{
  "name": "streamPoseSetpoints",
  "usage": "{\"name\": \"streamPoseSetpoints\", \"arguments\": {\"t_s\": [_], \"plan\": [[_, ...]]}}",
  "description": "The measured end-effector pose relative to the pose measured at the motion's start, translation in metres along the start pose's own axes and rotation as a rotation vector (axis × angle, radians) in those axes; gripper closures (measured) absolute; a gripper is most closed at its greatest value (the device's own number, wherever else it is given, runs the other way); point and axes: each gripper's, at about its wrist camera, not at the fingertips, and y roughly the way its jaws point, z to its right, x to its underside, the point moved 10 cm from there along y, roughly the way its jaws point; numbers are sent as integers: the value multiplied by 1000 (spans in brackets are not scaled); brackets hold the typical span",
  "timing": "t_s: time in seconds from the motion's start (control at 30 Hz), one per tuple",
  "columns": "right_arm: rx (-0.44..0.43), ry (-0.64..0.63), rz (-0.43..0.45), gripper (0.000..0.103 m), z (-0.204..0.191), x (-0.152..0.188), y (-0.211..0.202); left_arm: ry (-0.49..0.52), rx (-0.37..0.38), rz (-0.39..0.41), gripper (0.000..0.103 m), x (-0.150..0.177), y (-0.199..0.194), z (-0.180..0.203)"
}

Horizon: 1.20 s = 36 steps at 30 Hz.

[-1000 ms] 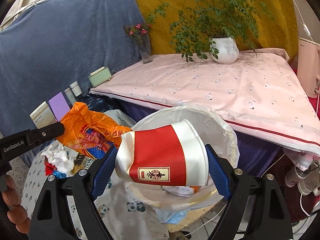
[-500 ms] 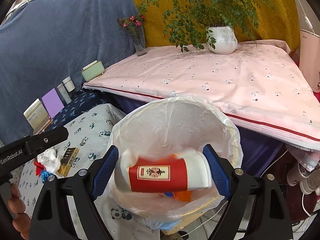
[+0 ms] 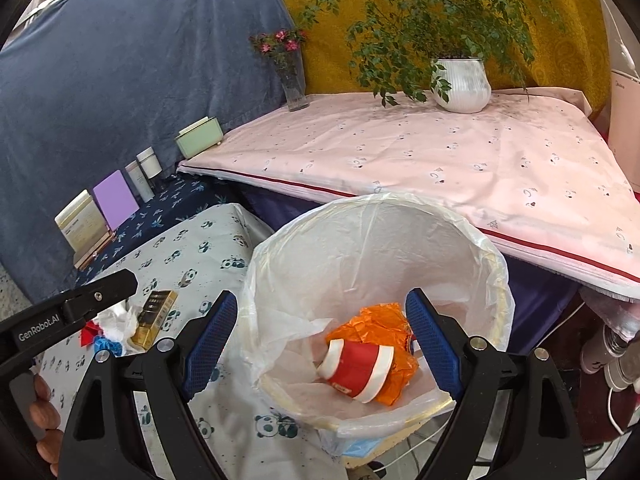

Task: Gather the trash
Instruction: 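Carry bag and cup to the wastebasket and open both grippers over it, then withdraw both tools from the wastebasket back over the table, then grasp the blue tape measure with the left gripper while the right grasps the white tissue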

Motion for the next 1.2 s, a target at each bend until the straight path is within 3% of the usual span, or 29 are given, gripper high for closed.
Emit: {"name": "streamPoseSetpoints", "arguments": {"t_s": [0.1, 0.33, 0.77, 1.2], "plan": [[-11, -15, 2, 20, -12, 0, -3, -20, -20, 2, 52, 2, -5, -17], [-44, -56, -2, 20, -43, 4, -7, -59, -77, 6, 48, 11, -15, -56], [-95, -122, -32, 20, -97, 19, -2, -175, -194, -15, 30, 38, -23, -144], [-137, -173, -95, 20, -142, 46, 22, -265, -240, -80, 29, 67, -3, -202]]}}
